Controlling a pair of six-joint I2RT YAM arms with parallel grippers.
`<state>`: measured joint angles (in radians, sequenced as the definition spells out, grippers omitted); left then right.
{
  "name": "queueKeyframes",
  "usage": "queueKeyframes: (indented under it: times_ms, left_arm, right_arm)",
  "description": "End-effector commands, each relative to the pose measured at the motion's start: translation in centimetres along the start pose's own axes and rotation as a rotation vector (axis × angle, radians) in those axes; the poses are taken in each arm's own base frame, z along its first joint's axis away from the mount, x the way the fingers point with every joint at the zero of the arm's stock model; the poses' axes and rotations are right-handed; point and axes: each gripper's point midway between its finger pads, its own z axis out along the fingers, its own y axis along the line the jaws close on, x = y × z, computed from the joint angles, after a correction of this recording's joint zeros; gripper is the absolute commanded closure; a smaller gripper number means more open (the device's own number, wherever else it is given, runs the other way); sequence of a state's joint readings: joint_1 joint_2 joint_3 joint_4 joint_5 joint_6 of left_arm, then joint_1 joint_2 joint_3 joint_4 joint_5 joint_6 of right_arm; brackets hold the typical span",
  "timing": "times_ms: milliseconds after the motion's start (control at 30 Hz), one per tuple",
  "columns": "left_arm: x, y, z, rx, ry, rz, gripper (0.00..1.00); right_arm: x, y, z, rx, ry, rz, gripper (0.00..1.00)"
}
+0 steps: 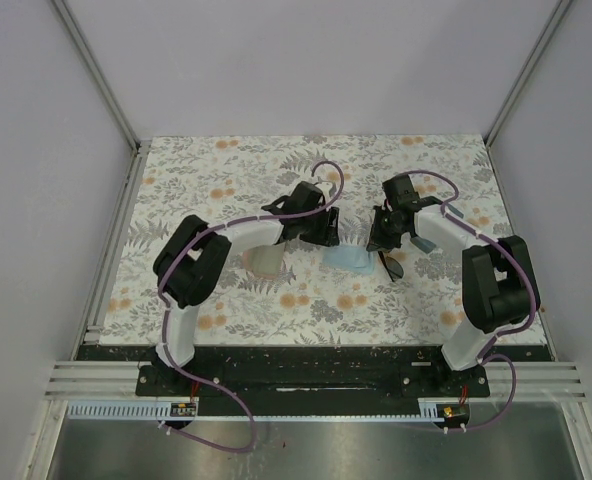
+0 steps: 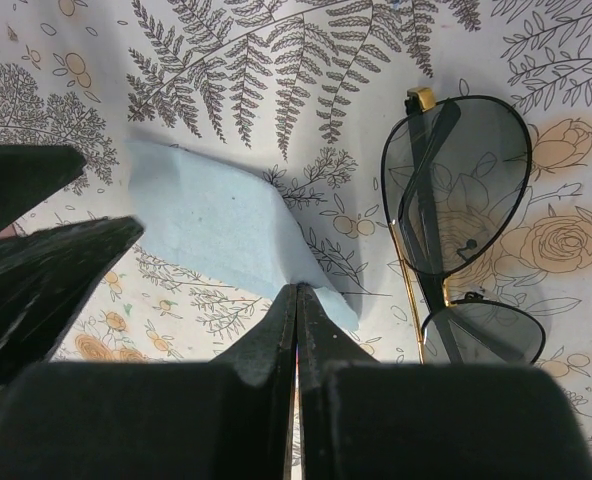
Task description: Organize the sunglasses
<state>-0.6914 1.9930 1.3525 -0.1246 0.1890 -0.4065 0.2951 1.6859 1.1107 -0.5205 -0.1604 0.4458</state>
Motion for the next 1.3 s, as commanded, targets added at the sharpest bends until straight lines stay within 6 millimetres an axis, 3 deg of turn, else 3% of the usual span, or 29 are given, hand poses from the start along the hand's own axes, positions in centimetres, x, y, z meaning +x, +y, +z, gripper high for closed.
queueKeyframes:
  times_ms: [0, 200, 400, 700, 867, 1267]
  left_arm:
    - [-0.2, 1.0, 2.1, -0.032, 0.024, 0.021, 0.42]
    - [0.3, 1.5, 3.6, -0.039, 0.063, 0.007, 0.43]
    - [2.3, 0.8, 3.9, 0.033, 0.126, -0.039, 0.58]
    - [3.9, 2.4, 4.2, 0.046, 0.183, -0.082, 0.62]
    - [4.2, 3.5, 4.1, 0.003, 0.196, -0.082, 0.7]
    - [6.3, 3.7, 2.7, -0.033, 0.286, -0.12, 0.65]
  right_arm:
    - [-1.9, 1.6, -1.9, -0.056, -0.06, -0.022, 1.0]
    - [-2.1, 2.0, -2.1, -0.069, -0.061, -0.019, 1.0]
    - [-2.2, 2.1, -2.1, -0.073, -0.061, -0.018, 1.0]
    - [-1.9, 2.2, -2.1, -0.078, -0.051, -0.016, 1.0]
    - [-2.1, 2.3, -2.2, -0.079, -0.059, -0.017, 1.0]
    - [-2.1, 2.5, -2.5, -0.092, -0.061, -0.015, 1.0]
